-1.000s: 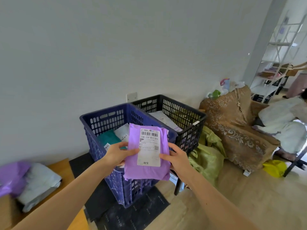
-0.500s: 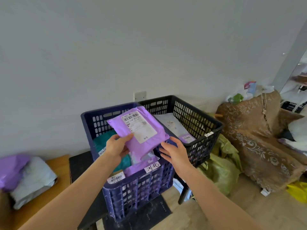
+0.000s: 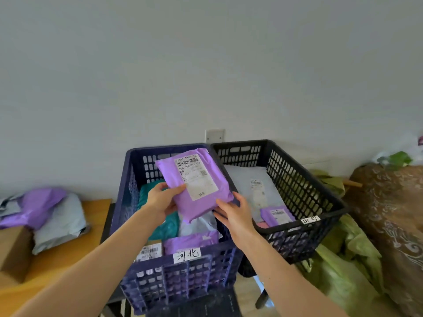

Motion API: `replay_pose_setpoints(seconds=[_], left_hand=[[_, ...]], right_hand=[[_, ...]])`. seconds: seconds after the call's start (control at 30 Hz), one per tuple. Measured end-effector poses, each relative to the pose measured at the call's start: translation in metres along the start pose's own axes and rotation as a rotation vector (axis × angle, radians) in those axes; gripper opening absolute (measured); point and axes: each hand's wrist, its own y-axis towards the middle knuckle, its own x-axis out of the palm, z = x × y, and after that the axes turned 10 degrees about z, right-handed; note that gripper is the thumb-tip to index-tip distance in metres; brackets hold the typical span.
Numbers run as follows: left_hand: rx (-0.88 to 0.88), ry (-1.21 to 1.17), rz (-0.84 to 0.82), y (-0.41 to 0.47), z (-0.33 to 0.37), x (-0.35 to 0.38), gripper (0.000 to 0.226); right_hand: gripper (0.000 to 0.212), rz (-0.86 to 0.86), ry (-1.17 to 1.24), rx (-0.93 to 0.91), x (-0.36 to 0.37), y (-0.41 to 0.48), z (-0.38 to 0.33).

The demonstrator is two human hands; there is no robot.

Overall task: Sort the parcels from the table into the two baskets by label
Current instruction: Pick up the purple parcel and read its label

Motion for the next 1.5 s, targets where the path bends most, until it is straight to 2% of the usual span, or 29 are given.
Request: replay_pose_setpoints(seconds=[0.2,0.33,0.57,0.7,0.83,0.97,1.13,1.3,1.4,1.5], left_hand=[[0.005,0.005,0.09,0.004,-0.014,0.012,0.05],[0.009,0.024,0.149,0.01,-0.027,0.009,0.057],[0.005,0.05,0.098,0.033,-0.032,-0.004,0.066],[0.026,-0.011,0.079,0.053,-0.026,-0.017,0.061],[0.025,-0.055,0.081,0.071,-0.016,-0.034,0.08],[-0.026,0.048,0.127,0.089,-0.002,-0.048,0.054],[-0.113,0.386,0.046,0.101,-0.003,-0.06,0.036],[-0.168,0.566,0.042,0.107,-0.022,-0.064,0.023],[-0.205,0.681,-0.002,0.108,-0.034,-0.062,0.03],[-0.252,0.733,-0.049,0.105,-0.044,-0.056,0.057]], right_hand=[[0.064,-0.032,0.016,0.06,-0.002,0.021,0.01],[0.058,-0.049,-0.014,0.082,0.0,0.03,0.019],[0.069,-0.074,-0.077,0.118,0.013,0.057,0.024],[0.071,-0.117,-0.132,0.145,0.016,0.071,0.011],[0.077,-0.172,-0.188,0.16,0.02,0.085,-0.003],[0.081,-0.194,-0.307,0.157,0.022,0.1,-0.01],[0.074,-0.171,-0.506,0.092,0.031,0.101,0.002],[0.063,-0.11,-0.742,-0.032,0.04,0.103,0.024],[0.065,-0.142,-0.875,-0.02,0.043,0.101,0.031],[0.071,-0.178,-1.009,0.045,0.042,0.103,0.039]])
